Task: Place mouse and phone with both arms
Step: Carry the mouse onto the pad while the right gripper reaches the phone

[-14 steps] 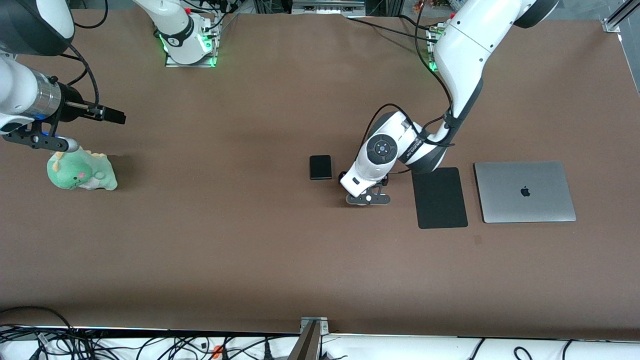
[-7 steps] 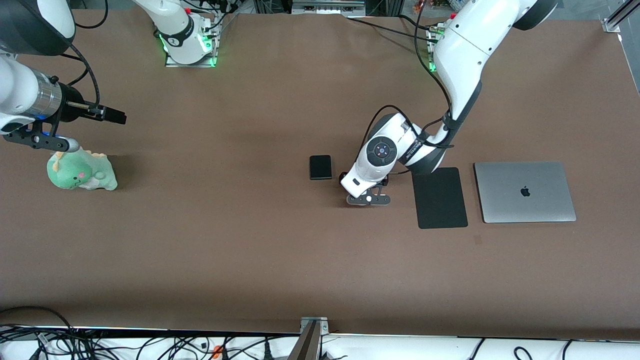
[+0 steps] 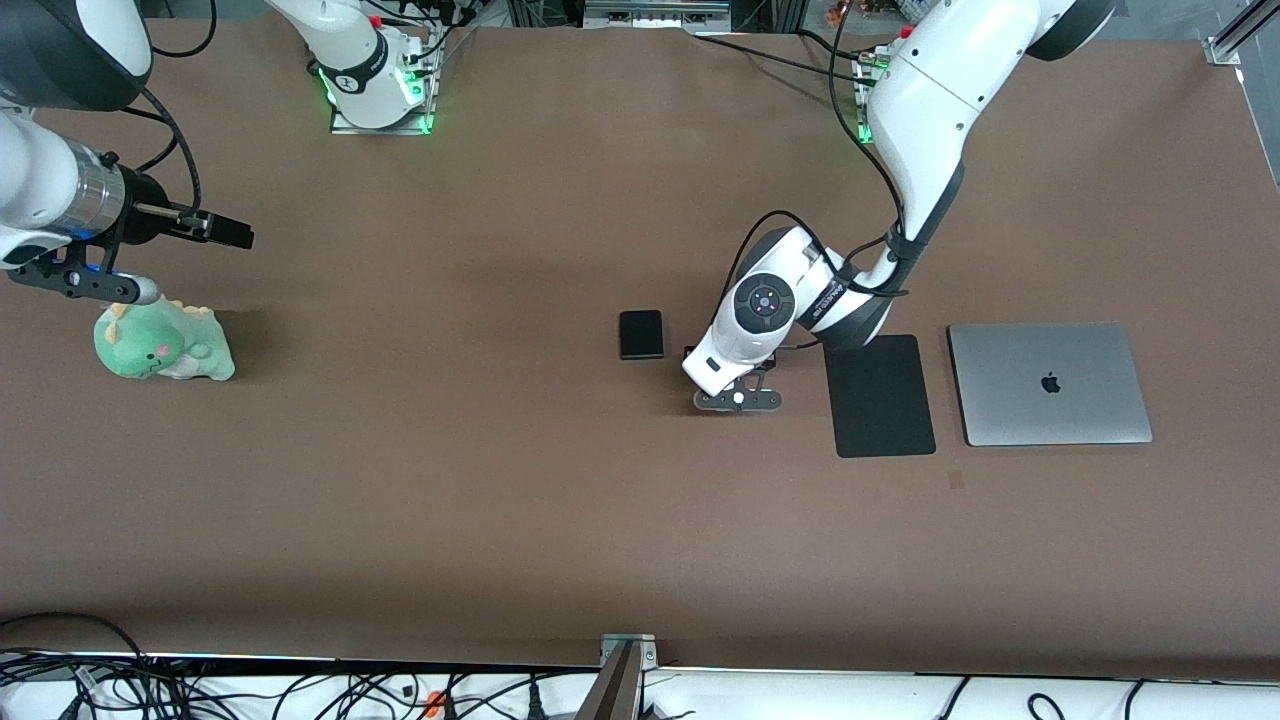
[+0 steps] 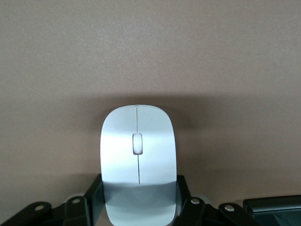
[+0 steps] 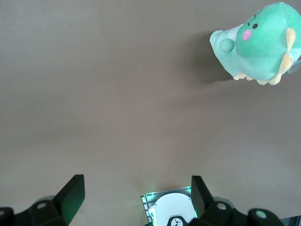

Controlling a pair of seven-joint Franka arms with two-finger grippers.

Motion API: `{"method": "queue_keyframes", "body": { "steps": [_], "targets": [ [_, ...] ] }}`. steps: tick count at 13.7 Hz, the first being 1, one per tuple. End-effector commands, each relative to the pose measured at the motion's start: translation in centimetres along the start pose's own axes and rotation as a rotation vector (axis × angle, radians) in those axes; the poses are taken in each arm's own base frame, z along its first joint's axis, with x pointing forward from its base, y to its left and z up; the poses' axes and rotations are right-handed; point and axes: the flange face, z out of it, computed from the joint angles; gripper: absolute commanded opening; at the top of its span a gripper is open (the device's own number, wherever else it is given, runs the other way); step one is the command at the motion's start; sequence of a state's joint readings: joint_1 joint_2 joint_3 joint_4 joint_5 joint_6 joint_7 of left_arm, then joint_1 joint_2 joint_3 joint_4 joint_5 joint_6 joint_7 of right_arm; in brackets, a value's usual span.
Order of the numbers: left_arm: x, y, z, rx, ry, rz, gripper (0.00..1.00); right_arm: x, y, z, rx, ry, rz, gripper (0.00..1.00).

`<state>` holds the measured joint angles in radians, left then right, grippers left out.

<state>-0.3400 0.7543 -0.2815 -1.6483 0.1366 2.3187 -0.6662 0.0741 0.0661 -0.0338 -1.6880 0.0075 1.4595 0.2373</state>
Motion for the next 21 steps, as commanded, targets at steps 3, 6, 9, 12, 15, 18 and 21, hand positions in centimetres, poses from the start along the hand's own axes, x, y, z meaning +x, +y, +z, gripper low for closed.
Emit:
{"method": "queue_keyframes", "body": {
  "steps": [3, 6, 9, 12, 15, 18, 21],
  "targets": [
    [2.4, -6.4, -6.1, 0.057, 0.006, -0.017, 0.53, -0.4, -0.2, -0.5, 0.021, 0.008, -0.005, 1.0],
    [3.3, -13.0, -7.6, 0.064, -0.001, 0.021, 0.53, -0.3, -0.2, -0.5, 0.021, 0.008, -0.006, 1.0],
    [4.1, -19.2, -6.4, 0.07, -0.039, 0.049, 0.54, -0.3, -1.9, -0.5, 0.059, 0.021, -0.018, 1.0],
    [4.5, -24.5, -5.1, 0.064, -0.076, 0.069, 0.55, 0.2, -6.2, 0.4, 0.087, 0.044, -0.065, 1.0],
    [4.7, -24.8, -3.3, 0.062, -0.082, 0.058, 0.58, 0.2, -11.8, 1.9, 0.121, 0.062, -0.05, 1.0],
    [4.7, -25.1, -1.7, 0.057, -0.093, 0.057, 0.74, -0.2, -18.5, 4.1, 0.119, 0.105, -0.121, 1.0],
    [5.4, -26.6, -1.2, 0.051, -0.083, 0.036, 1.0, -0.7, -25.8, 7.8, 0.13, 0.153, -0.076, 1.0]
  ]
}}
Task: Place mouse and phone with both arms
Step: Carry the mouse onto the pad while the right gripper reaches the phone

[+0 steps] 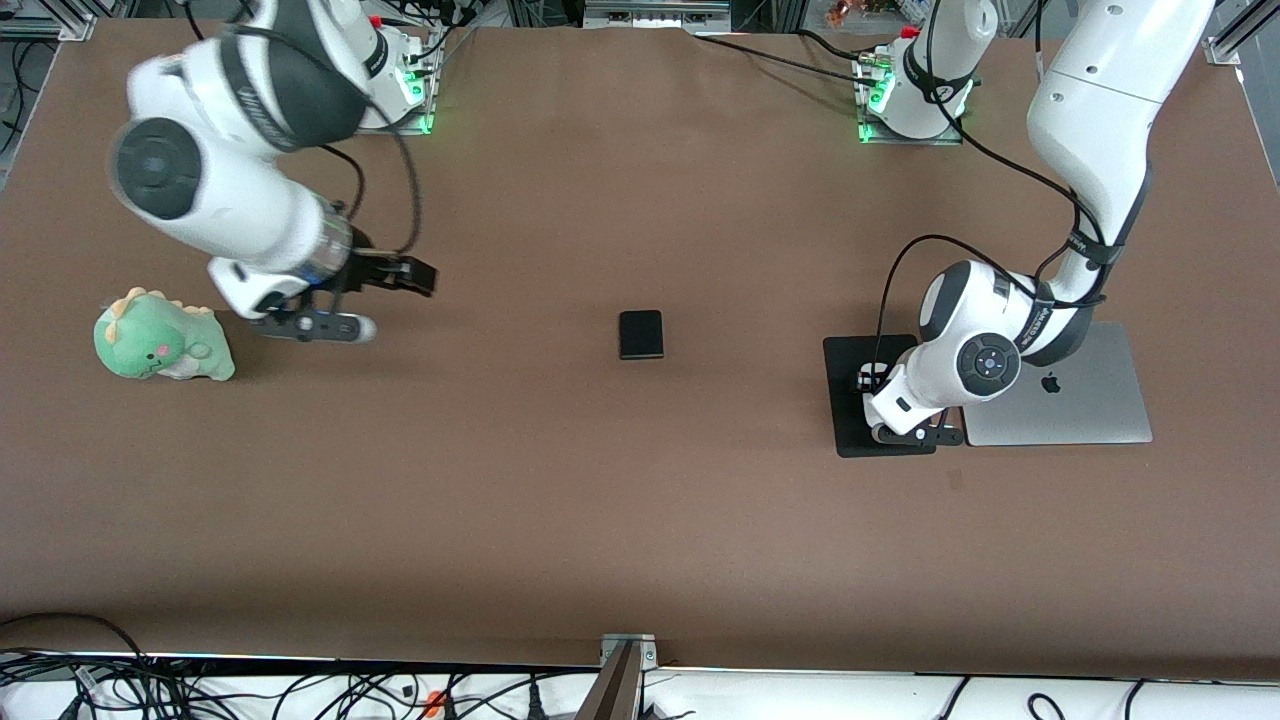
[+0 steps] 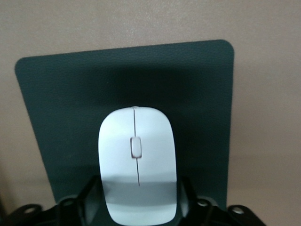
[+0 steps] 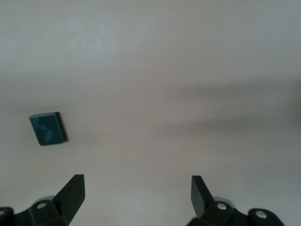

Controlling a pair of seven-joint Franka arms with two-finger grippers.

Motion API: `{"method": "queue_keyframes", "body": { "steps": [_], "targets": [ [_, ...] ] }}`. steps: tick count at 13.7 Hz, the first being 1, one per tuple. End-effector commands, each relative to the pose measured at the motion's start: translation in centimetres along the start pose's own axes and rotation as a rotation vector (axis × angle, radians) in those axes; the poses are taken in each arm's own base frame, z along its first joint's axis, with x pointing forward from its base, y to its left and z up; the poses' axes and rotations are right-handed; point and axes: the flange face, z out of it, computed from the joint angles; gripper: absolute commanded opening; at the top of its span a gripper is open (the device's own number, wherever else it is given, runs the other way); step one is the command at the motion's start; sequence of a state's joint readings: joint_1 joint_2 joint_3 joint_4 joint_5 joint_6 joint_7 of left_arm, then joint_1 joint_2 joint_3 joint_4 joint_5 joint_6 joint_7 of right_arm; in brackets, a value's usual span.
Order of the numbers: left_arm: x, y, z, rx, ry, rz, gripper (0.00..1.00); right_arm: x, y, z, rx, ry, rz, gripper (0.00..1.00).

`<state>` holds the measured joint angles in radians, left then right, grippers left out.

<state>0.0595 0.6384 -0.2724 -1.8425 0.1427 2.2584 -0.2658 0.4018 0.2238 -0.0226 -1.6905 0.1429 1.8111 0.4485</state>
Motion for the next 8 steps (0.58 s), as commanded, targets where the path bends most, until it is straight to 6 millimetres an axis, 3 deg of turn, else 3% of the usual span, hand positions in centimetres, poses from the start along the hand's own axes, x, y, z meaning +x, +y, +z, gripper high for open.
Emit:
{"method": "queue_keyframes", "body": {
  "steps": [1, 3, 5, 8],
  "targets": [
    [0.6, -1.9, -1.1, 0.02, 0.029, 0.005, 1.0, -0.1, -5.3, 4.3, 0.014, 0.03, 0.018, 1.0],
    [1.1, -1.4, -3.9, 0.017, 0.07, -0.003, 1.0, -0.2, -8.1, 7.7, 0.012, 0.043, -0.003, 1.0],
    [1.4, -0.7, -8.8, 0.047, 0.055, 0.006, 1.0, -0.5, -10.6, 10.5, 0.018, 0.065, 0.027, 1.0],
    [2.9, -2.7, -16.8, 0.055, 0.081, 0.074, 1.0, -1.4, -14.5, 15.2, 0.022, 0.105, 0.007, 1.0]
  ]
}}
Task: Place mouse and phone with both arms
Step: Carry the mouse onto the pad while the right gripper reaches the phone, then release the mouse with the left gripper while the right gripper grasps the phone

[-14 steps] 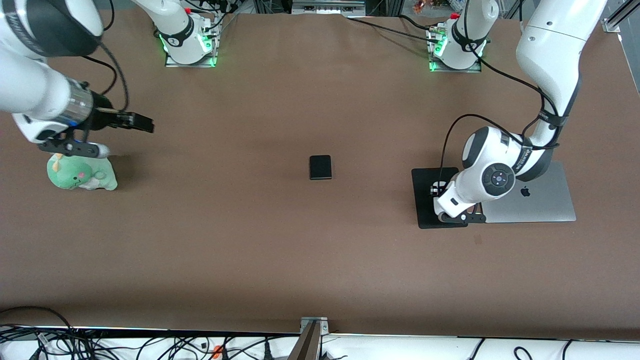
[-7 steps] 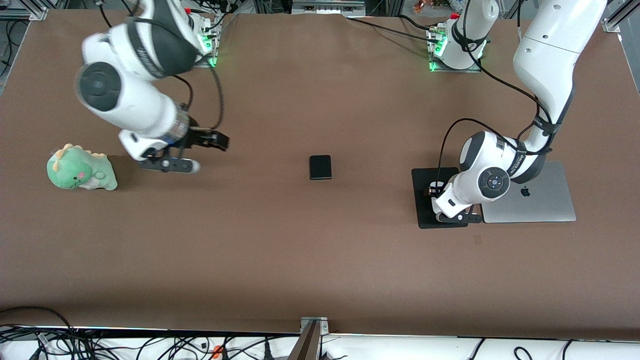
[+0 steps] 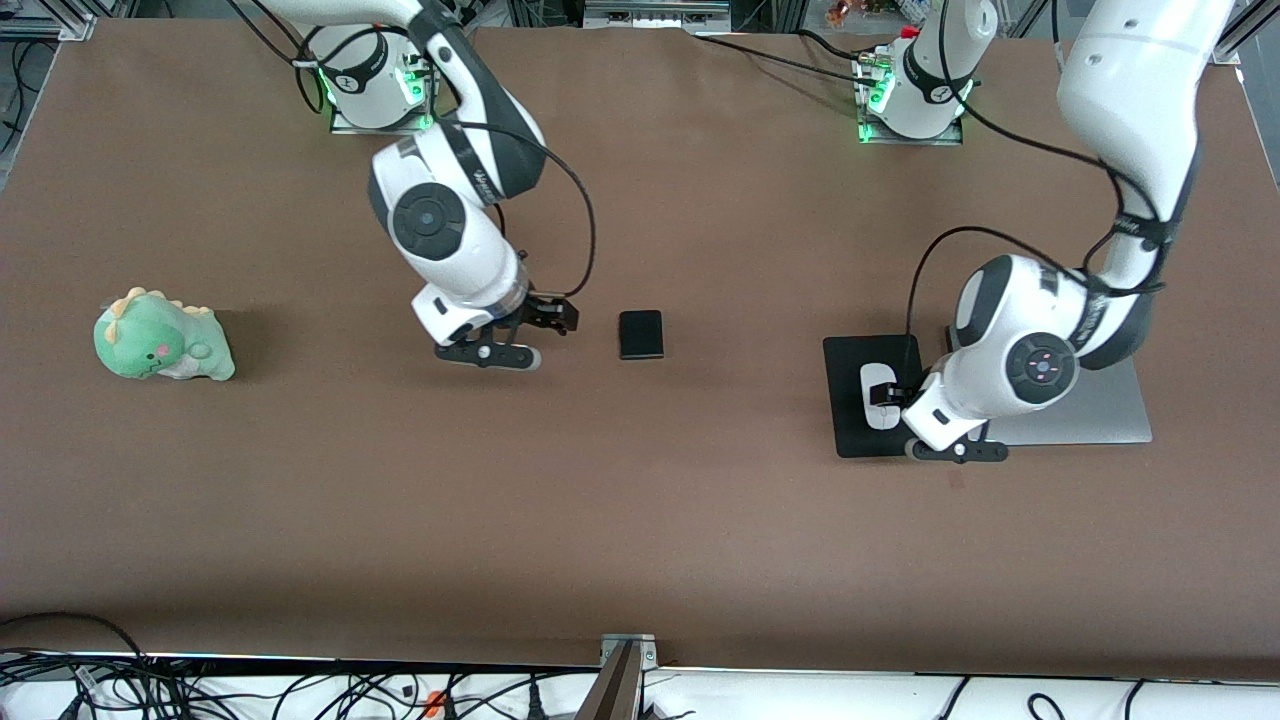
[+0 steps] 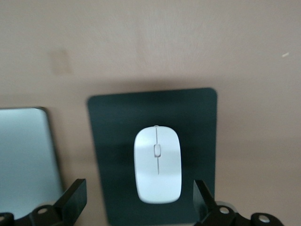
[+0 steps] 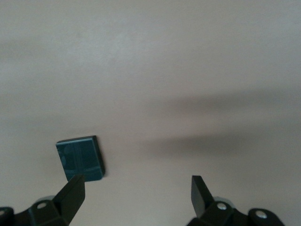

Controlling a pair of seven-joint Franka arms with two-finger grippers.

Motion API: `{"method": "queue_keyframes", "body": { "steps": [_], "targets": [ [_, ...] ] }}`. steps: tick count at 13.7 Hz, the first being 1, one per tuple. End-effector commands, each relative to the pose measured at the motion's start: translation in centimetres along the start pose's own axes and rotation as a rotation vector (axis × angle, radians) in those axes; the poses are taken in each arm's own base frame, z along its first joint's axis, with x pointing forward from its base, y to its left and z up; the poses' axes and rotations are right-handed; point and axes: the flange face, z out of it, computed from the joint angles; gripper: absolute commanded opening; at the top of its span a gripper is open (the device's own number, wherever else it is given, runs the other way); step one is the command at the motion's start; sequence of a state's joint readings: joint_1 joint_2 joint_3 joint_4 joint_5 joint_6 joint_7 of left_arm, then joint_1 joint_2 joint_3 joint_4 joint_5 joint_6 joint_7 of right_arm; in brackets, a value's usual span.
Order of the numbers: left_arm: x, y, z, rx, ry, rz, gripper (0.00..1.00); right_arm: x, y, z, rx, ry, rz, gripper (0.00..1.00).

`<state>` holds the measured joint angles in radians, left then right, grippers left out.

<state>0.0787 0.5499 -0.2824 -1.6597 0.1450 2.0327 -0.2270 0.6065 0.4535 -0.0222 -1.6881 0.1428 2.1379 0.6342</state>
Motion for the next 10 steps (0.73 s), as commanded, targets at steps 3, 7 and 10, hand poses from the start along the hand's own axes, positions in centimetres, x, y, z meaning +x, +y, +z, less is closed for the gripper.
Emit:
{"method": "queue_keyframes", "body": {
  "steps": [3, 7, 10],
  "targets": [
    [0.3, -4.7, -11.5, 0.034, 0.017, 0.144, 1.0, -2.8, -6.0, 6.6, 0.013, 0.049, -0.075, 1.0],
    [-5.4, -4.9, -21.3, 0.088, 0.04, 0.104, 1.0, -4.9, -9.8, 11.3, -0.046, 0.074, -0.134, 1.0],
    [-9.3, -5.1, -26.4, 0.085, 0.061, 0.002, 1.0, -5.8, -11.0, 13.7, -0.089, 0.095, -0.129, 1.0]
  ]
}}
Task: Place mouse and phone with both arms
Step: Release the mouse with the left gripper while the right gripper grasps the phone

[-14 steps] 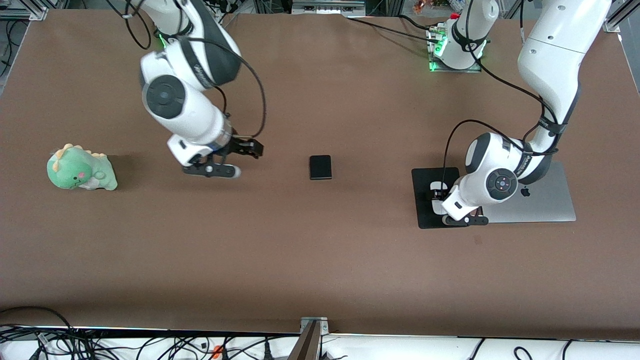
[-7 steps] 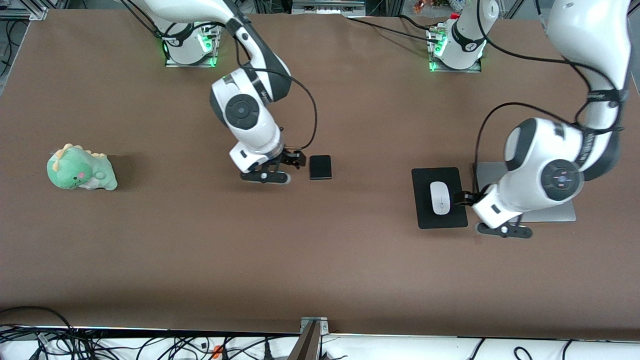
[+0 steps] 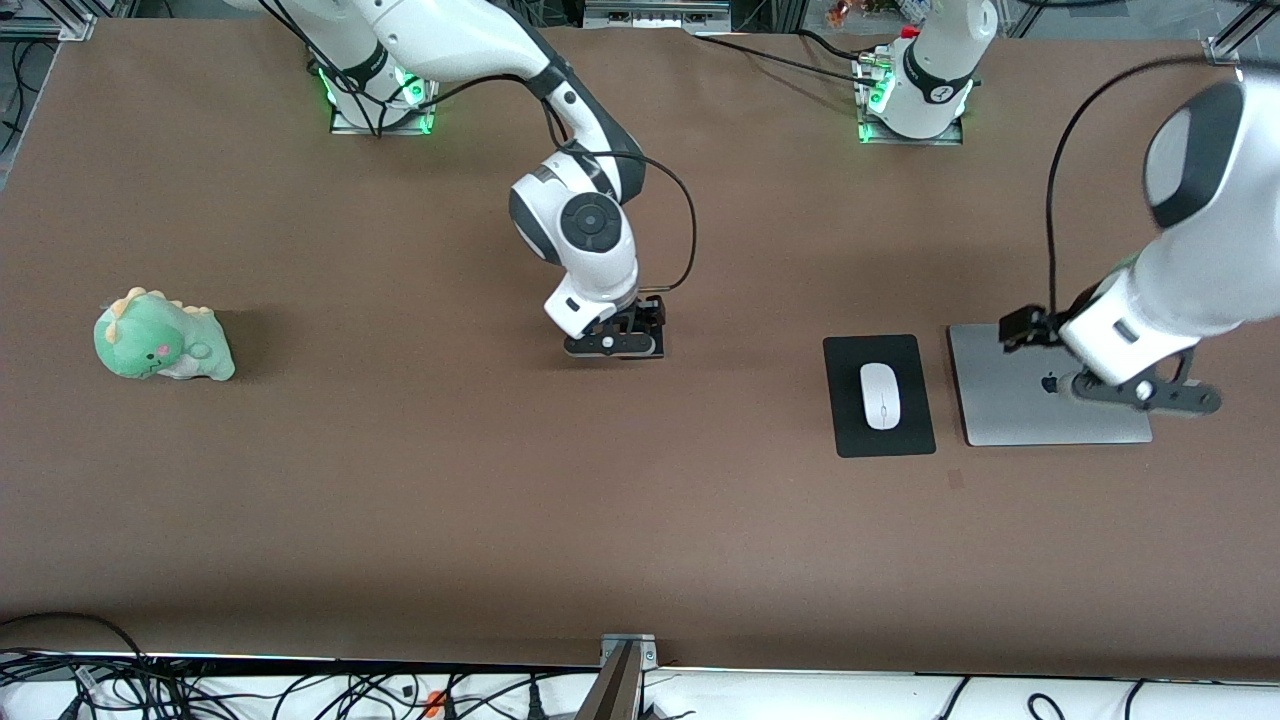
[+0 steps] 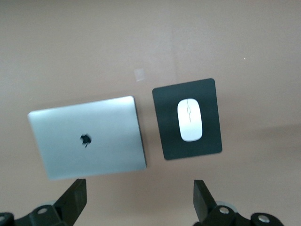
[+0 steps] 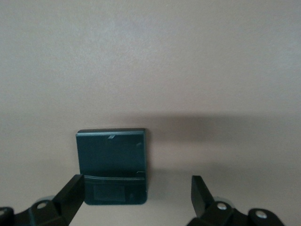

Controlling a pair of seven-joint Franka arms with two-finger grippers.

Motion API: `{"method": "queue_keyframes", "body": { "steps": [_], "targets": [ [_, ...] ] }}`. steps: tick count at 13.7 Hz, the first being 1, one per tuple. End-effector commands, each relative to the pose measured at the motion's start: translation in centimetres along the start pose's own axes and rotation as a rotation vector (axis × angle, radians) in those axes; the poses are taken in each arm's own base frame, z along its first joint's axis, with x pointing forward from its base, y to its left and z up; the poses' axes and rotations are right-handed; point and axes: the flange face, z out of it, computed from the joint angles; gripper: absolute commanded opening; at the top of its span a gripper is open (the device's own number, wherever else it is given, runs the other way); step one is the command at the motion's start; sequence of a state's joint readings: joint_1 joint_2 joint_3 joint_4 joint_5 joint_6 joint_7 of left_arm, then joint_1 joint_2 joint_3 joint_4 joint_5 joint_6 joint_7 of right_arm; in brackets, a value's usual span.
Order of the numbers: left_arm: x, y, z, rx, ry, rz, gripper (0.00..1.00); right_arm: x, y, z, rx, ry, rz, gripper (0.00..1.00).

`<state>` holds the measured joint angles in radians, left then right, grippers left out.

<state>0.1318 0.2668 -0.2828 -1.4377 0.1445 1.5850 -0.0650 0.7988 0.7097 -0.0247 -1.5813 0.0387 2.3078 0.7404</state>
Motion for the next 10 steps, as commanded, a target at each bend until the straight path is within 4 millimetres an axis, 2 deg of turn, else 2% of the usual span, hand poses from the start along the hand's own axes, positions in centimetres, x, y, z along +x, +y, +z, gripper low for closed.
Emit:
{"method": "queue_keyframes", "body": {
  "steps": [1, 2, 3, 6, 8, 10],
  "targets": [
    [-3.7, -0.2, -4.1, -0.001, 0.019, -0.093, 1.0, -0.5, -1.9, 1.4, -0.027, 0.025, 0.003, 1.0],
    [-5.0, 0.1, -5.6, 0.006, 0.02, -0.117, 1.0, -1.1, -2.4, 1.9, -0.038, 0.029, -0.016, 1.0],
    [-6.1, 0.3, -6.2, 0.015, 0.008, -0.113, 1.0, -1.3, -2.7, 2.4, -0.043, 0.043, -0.026, 1.0],
    [-8.0, 1.3, -8.2, 0.027, 0.022, -0.084, 1.0, -1.9, -3.8, 3.3, -0.016, 0.072, -0.023, 1.0],
    [-8.8, 1.6, -9.0, 0.03, 0.031, -0.083, 1.0, -2.0, -3.8, 4.1, -0.023, 0.097, -0.051, 1.0],
    [-9.1, 1.8, -8.3, 0.034, 0.026, -0.063, 1.0, -1.7, -3.7, 5.1, -0.023, 0.121, -0.071, 1.0]
  ]
}}
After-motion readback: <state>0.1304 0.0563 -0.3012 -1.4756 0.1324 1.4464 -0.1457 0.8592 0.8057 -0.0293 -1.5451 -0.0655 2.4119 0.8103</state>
